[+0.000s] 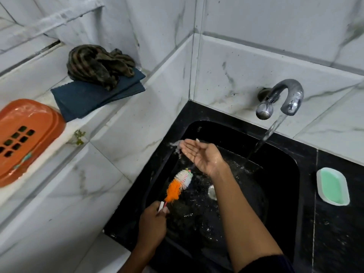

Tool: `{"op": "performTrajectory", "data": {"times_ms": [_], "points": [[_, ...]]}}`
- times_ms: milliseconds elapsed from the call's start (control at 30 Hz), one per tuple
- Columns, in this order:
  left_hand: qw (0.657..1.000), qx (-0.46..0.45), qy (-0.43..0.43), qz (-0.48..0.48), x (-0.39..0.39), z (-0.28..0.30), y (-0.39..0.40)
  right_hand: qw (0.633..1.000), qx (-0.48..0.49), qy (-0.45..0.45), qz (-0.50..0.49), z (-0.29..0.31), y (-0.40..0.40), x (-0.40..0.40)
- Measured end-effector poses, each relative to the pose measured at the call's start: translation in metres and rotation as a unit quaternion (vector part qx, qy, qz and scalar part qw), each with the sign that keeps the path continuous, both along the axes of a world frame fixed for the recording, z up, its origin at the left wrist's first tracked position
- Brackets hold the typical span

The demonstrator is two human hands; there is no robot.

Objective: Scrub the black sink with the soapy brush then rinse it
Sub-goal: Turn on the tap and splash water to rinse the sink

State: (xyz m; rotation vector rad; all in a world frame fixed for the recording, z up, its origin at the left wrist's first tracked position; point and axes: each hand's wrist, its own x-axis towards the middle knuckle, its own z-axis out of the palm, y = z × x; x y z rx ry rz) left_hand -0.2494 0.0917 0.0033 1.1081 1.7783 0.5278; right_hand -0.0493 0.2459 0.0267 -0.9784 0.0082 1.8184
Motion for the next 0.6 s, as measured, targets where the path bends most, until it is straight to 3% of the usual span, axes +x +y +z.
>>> {"op": "performTrajectory", "data": {"times_ms": [133, 233, 367, 467, 600], "points": [[1.000, 0.007, 0.016, -0.014, -0.006, 0.006, -0.001, 0.987, -0.096, -0.004, -0.130, -0.007, -0.005, 0.012], [1.000, 0.007, 0.012, -0.015, -0.009, 0.007, -0.003, 0.940, -0.150, 0.078, -0.296, -0.027, -0.015, 0.044], [1.000, 0.008, 0.015, -0.015, -0.013, 0.006, -0.004, 0.886, -0.168, 0.144, -0.407, -0.040, -0.028, 0.082], [1.000, 0.002, 0.021, -0.015, -0.012, 0.005, -0.004, 0.903, -0.170, 0.080, -0.387, -0.033, -0.021, 0.085], [1.000, -0.001, 0.014, -0.013, -0.008, 0.006, -0.004, 0.978, -0.030, -0.073, -0.194, -0.002, 0.009, 0.047]]}}
